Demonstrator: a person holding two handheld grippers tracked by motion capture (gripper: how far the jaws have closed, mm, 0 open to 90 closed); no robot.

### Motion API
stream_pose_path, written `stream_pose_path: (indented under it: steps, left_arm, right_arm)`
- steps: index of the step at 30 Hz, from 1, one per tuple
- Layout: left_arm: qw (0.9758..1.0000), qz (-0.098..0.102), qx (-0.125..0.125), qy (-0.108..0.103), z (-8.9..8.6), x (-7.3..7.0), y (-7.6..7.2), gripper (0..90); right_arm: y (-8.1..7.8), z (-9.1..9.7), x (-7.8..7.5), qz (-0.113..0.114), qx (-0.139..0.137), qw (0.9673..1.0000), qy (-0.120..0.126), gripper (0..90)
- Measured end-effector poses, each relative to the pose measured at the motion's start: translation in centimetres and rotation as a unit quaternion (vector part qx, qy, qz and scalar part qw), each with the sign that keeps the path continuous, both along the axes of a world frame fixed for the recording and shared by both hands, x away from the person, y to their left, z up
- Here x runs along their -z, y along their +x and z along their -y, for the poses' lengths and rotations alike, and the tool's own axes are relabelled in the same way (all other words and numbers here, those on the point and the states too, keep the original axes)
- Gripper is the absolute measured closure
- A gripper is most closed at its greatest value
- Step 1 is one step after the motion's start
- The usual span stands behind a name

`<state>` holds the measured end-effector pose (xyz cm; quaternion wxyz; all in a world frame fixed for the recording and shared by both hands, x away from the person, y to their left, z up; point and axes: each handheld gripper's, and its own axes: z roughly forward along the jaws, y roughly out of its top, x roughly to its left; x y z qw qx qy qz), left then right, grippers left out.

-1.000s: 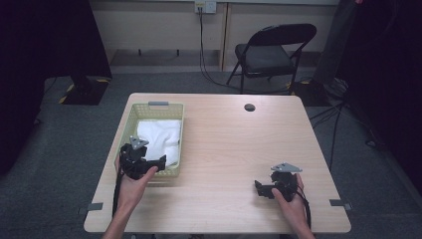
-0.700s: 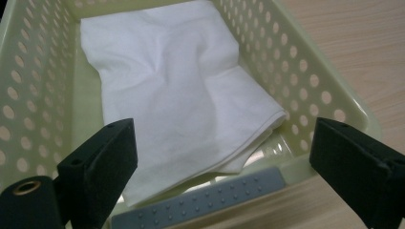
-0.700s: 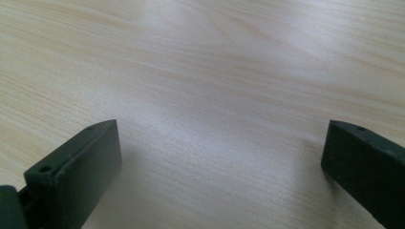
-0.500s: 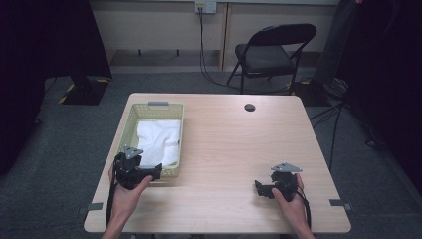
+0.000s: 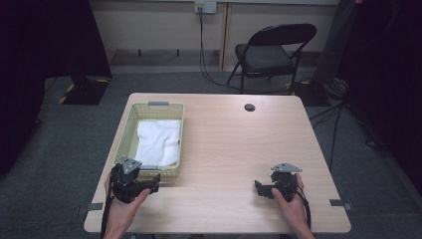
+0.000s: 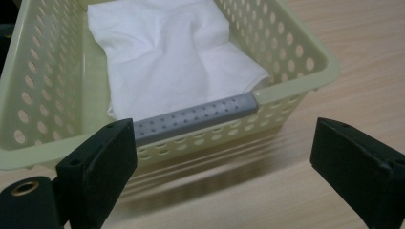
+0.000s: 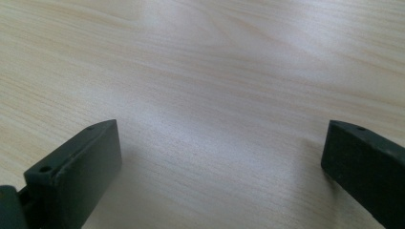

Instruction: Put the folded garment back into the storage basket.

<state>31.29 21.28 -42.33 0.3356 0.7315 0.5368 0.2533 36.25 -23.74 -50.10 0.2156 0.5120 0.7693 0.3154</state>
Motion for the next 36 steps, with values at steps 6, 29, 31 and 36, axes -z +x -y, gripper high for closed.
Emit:
stream_pose_path:
  steps: [6,29,31,36]
  left_arm:
    - [0.9997,-0.013,0.006,0.019,0.2,1.0,-0.3,7.5]
    - [0.9958,-0.076,0.005,0.052,0.0,5.1,0.8,7.1]
    - [0.9949,-0.084,0.005,0.056,0.0,5.4,0.9,7.1]
    - [0.9945,-0.087,-0.004,0.059,-0.2,5.7,1.1,7.1]
  right_arm:
    - [0.0,0.0,0.0,0.000,0.000,1.0000,0.000,0.0]
    - [0.0,0.0,0.0,0.000,0.001,1.0000,0.000,0.0]
    - [0.0,0.0,0.0,0.000,0.001,1.0000,0.000,0.0]
    - [0.0,0.0,0.0,0.000,0.001,1.0000,0.000,0.0]
